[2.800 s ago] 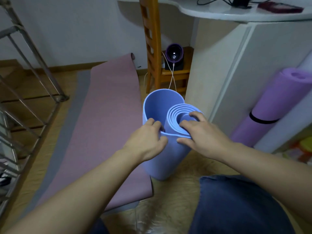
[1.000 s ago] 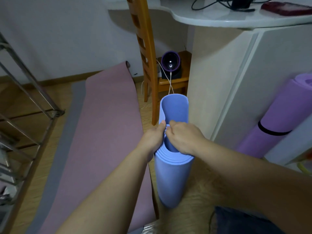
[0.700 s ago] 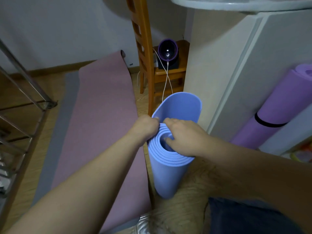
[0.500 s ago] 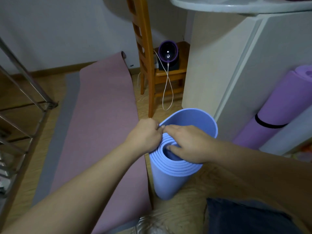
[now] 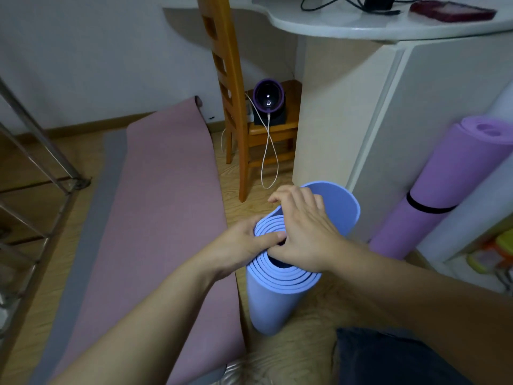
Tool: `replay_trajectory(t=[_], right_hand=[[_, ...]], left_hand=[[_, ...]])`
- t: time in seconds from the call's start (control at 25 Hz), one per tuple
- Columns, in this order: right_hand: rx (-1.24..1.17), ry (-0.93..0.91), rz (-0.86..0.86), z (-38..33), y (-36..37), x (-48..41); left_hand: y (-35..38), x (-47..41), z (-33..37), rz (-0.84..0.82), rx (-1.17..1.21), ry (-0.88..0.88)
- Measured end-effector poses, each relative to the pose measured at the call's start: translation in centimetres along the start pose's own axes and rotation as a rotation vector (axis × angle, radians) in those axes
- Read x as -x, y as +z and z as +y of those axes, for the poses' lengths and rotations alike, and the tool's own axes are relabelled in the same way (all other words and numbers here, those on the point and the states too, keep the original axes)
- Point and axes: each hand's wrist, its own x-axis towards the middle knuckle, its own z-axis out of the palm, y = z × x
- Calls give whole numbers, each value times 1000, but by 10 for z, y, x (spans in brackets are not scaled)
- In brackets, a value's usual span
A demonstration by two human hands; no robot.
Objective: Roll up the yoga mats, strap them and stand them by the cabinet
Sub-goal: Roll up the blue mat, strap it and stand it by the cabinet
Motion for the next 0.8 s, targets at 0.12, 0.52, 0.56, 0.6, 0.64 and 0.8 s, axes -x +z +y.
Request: replay_trajectory(t=[0.12, 0.52, 0.56, 0.6, 0.64, 0.8], right_hand=[[-1, -4, -56, -6, -4, 7], [75, 446, -405, 41, -37, 33], [106, 424, -454, 40, -37, 32], [169, 371, -476, 37, -41, 31], [227, 310, -489, 35, -43, 30], [270, 164, -632, 15, -46, 40]], left_hand=[[1, 1, 1, 63, -175, 1], [18, 39, -12, 384, -395, 7], [22, 40, -12, 402, -391, 0], [26, 41, -11, 431, -386, -6], [28, 39, -10, 467, -384, -16], [35, 37, -9, 607, -376, -35]])
